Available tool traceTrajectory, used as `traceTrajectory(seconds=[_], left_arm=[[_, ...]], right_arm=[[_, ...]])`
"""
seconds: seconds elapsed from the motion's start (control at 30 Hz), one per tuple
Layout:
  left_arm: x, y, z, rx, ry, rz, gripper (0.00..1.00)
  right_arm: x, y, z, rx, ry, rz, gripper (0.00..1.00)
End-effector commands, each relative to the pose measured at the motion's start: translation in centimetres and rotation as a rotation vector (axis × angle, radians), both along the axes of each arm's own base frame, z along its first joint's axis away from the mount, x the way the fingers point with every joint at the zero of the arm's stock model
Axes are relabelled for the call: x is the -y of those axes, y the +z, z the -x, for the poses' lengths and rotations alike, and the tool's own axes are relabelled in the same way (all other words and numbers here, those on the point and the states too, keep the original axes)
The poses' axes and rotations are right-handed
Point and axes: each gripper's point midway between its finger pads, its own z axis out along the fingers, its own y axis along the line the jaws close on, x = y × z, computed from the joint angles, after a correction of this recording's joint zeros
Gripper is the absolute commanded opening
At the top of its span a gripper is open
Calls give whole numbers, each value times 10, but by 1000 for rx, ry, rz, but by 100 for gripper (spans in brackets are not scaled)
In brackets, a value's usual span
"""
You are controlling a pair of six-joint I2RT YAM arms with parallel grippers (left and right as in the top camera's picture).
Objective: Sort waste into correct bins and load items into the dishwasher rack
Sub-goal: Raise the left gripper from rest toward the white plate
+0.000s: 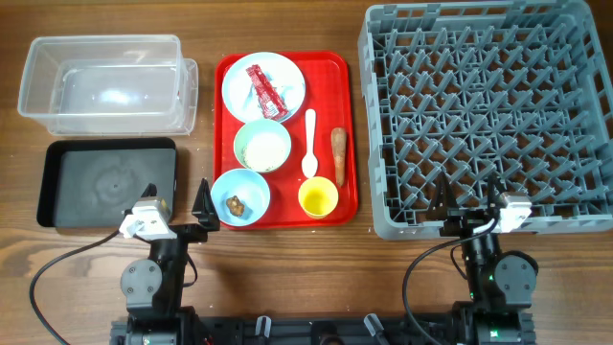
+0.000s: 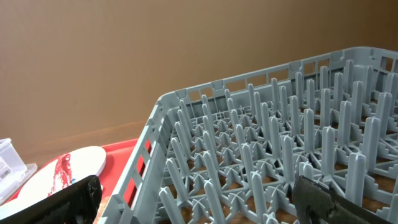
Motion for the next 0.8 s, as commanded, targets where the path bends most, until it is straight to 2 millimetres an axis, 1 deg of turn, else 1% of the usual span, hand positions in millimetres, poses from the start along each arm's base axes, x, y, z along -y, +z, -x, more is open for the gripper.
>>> traceTrajectory(seconds=[0.0, 0.3, 0.43, 0.47, 0.53, 0.6, 0.7, 0.77], left_arm=[[1, -2, 0, -2, -6, -15, 100], [1, -2, 0, 0, -6, -15, 100], [-1, -1, 0, 4, 2, -15, 100], [0, -1, 0, 1, 0, -15, 100], [0, -2, 0, 0, -3, -15, 100], [1, 0, 0, 8, -10, -15, 100], [4, 20, 0, 87, -25, -18, 100], [7, 31, 0, 127, -40, -20, 100]], right_arm=[[-4, 2, 0, 8, 22, 1, 100], [-4, 2, 0, 10, 22, 1, 100], [-4, 5, 1, 22, 23, -17, 100], [-5, 10, 1, 39, 25, -15, 100], [-7, 15, 1, 61, 39, -8, 100], [-18, 17, 3, 69, 105, -5, 100], [-26, 27, 5, 124, 144, 105, 100], [-27, 37, 6, 152, 147, 132, 100]])
